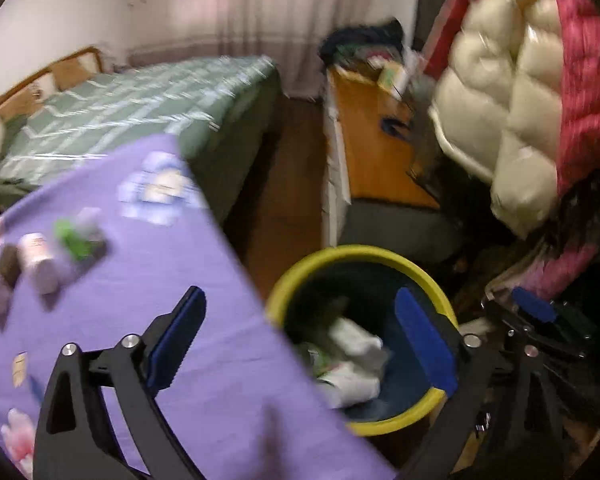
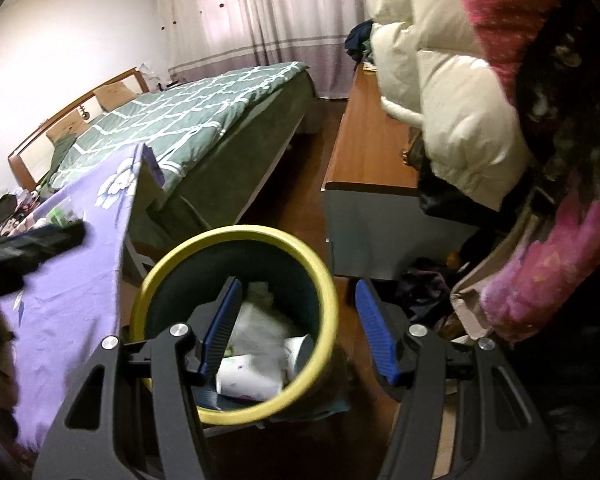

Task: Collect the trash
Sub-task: 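Carry the drink carton with the left gripper and release it into the bin, then grasp the clear green-lidded jar with the right gripper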

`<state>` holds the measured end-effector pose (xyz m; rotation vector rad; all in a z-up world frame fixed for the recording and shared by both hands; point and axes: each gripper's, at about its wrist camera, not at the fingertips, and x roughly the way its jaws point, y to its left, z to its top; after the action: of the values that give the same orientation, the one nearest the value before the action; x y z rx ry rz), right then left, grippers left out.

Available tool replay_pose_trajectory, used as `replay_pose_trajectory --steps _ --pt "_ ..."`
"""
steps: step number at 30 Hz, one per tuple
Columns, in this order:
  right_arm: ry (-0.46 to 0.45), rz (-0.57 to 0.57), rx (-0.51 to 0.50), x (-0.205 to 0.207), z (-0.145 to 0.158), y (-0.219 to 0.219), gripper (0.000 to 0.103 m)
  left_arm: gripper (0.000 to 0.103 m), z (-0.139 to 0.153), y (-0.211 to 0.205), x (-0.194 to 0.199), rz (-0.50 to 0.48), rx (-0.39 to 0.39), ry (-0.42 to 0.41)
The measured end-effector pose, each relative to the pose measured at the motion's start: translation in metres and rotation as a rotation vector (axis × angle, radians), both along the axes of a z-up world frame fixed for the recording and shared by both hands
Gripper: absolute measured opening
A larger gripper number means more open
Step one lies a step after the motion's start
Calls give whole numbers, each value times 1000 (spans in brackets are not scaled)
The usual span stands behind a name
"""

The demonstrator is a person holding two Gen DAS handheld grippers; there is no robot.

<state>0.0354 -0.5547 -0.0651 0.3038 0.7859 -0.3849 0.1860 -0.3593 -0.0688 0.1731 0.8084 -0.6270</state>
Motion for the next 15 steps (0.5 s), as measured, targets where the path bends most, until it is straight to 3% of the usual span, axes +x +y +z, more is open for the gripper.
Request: replay_pose_trajectory --steps 6,9,15 --pt "12 144 21 39 -3 44 57 98 27 123 6 249 -43 -80" --pt "9 232 26 61 0 75 57 98 28 187 9 392 -45 -92" --pt "11 402 26 111 8 145 57 98 18 277 17 547 -63 -71"
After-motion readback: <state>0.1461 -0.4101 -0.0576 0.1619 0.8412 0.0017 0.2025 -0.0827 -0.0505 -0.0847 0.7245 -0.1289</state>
